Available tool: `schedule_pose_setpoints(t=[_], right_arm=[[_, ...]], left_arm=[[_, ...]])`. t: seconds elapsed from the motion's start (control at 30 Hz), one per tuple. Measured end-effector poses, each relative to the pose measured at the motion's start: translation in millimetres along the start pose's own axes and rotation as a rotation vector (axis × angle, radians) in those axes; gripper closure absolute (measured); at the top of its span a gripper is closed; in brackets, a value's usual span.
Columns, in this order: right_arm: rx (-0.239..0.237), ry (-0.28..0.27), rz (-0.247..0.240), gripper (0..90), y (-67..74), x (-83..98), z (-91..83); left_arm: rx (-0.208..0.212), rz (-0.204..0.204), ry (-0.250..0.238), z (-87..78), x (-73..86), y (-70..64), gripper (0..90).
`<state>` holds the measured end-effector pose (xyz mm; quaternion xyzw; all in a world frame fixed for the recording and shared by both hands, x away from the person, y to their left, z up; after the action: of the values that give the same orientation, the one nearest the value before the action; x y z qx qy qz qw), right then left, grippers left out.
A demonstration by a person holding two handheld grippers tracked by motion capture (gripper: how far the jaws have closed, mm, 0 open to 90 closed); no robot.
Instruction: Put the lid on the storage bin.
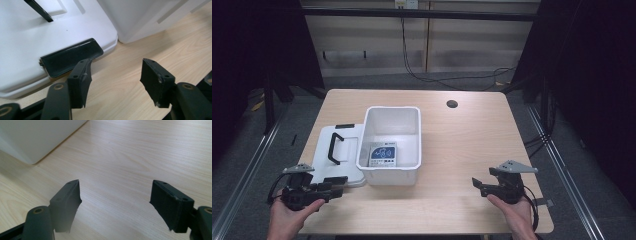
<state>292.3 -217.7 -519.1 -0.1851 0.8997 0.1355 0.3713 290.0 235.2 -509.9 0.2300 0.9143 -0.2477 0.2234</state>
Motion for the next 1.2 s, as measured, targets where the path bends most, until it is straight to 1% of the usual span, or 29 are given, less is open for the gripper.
schedule_pose_setpoints(t=[0.03, 0.13, 0.17, 0.2, 0.3, 0.33, 0.37, 0.4, 0.43, 0.47, 0.5, 0.53, 0.57, 0.6, 0.67, 0.7, 0.73, 0.77, 0.8, 0.83, 0.87, 0.9, 0.93, 0.97, 1.0, 1.03, 1.13, 1.2], right_arm=[[-0.004, 0.000, -0.005, 26.2, 0.7, 0.1, -0.4], [-0.008, 0.006, -0.012, 26.5, 2.8, 0.1, -1.6], [-0.005, 0.004, -0.014, 28.0, 3.1, -0.5, -2.4], [0.001, 0.001, -0.025, 28.4, 3.7, -1.3, -3.4], [0.002, -0.013, -0.018, 29.0, 6.2, -3.7, -5.4], [0.003, -0.021, -0.025, 29.4, 8.4, -5.1, -6.6], [0.005, -0.025, -0.026, 29.7, 9.4, -5.8, -7.0], [0.002, -0.019, -0.018, 29.8, 10.9, -5.5, -7.4], [0.002, -0.019, -0.018, 29.8, 10.9, -5.5, -7.4], [-0.011, -0.009, -0.015, 29.9, 13.7, -5.3, -6.9], [-0.016, -0.003, -0.016, 30.0, 14.8, -5.1, -6.6], [-0.025, -0.004, -0.012, 30.4, 16.0, -5.4, -6.2], [-0.031, -0.004, -0.010, 30.4, 16.4, -5.3, -6.0], [-0.039, -0.006, -0.008, 30.4, 16.7, -5.6, -5.8], [-0.035, -0.013, -0.007, 30.3, 15.8, -6.4, -6.4], [-0.034, -0.014, -0.008, 30.3, 15.5, -6.4, -6.5], [-0.035, -0.013, -0.008, 30.2, 15.4, -6.3, -6.6], [-0.039, -0.015, -0.004, 30.1, 15.9, -6.3, -6.8], [-0.047, -0.019, 0.003, 29.9, 16.4, -6.3, -6.6], [-0.056, -0.018, 0.009, 29.8, 16.9, -5.9, -6.3], [-0.066, -0.015, 0.013, 29.5, 17.1, -5.2, -5.6], [-0.068, -0.015, 0.016, 29.0, 17.0, -5.3, -5.3], [-0.072, -0.019, 0.021, 28.9, 17.2, -5.9, -5.5], [-0.075, -0.021, 0.022, 28.9, 17.4, -6.2, -6.0], [-0.073, -0.026, 0.021, 28.9, 17.4, -6.7, -6.3], [-0.072, -0.024, 0.021, 28.9, 17.5, -6.5, -6.3], [-0.071, -0.014, 0.016, 28.9, 18.4, -6.0, -5.7], [-0.073, -0.017, 0.008, 28.9, 19.3, -6.3, -5.4]], left_arm=[[0.006, -0.003, 0.008, 0.2, 0.1, -0.6, 40.1], [0.002, -0.012, 0.024, 1.1, -0.4, 0.0, 39.5], [0.002, -0.012, 0.024, 1.1, -0.4, 0.0, 39.7], [0.006, -0.023, 0.017, -1.0, -3.9, -0.3, 41.2], [0.010, -0.022, 0.013, -3.0, -6.8, -0.1, 41.5], [0.015, -0.036, 0.011, -4.4, -9.0, 0.4, 41.6], [0.017, -0.039, 0.014, -5.2, -10.0, 0.7, 42.1], [0.017, -0.039, 0.014, -5.2, -10.0, 0.7, 45.9], [0.017, -0.045, 0.010, -5.8, -11.8, 1.3, 45.9], [0.035, -0.040, 0.009, -7.4, -14.3, 0.1, 54.9], [0.035, -0.040, 0.009, -7.4, -14.3, 0.1, 56.0], [0.031, -0.044, -0.005, -9.2, -16.4, 0.9, 58.6], [0.060, -0.053, -0.006, -10.3, -18.1, -1.6, 58.4], [0.068, -0.049, -0.004, -11.0, -19.0, -2.2, 57.1], [0.035, -0.038, 0.013, -14.0, -21.2, -0.7, 52.5], [0.032, -0.030, 0.019, -15.8, -23.1, -1.4, 52.1], [0.046, -0.027, 0.024, -18.0, -25.0, -2.6, 50.1], [0.051, -0.030, 0.021, -20.5, -28.5, -3.9, 47.0], [0.044, -0.022, 0.022, -22.0, -30.4, -3.2, 47.2], [0.024, -0.017, 0.022, -23.5, -34.0, -1.6, 46.8], [0.023, -0.009, 0.027, -23.9, -36.7, -1.2, 45.1], [0.031, -0.005, 0.025, -23.8, -39.6, -1.5, 44.5], [0.026, -0.001, 0.025, -23.7, -41.8, -0.4, 44.5], [0.022, -0.007, 0.026, -22.6, -45.4, 0.9, 43.6], [0.026, -0.005, 0.030, -22.4, -47.5, 1.2, 42.8], [0.021, 0.004, 0.025, -22.2, -51.5, 2.2, 43.9], [0.018, 0.008, 0.017, -24.6, -59.0, 3.4, 48.5], [0.006, 0.007, 0.018, -26.5, -62.8, 4.7, 48.5]])
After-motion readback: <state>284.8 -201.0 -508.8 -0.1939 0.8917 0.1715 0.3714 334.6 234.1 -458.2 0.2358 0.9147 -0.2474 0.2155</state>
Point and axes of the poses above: each handheld gripper's, and its own axes: z roughly forward along the jaws, x roughly out of its underside, y roughly to its left, the point moved 10 cm from there along z, roughly forward along the jaws, and after that the axes turned 6 degrees about y, right-handed, at the moved point
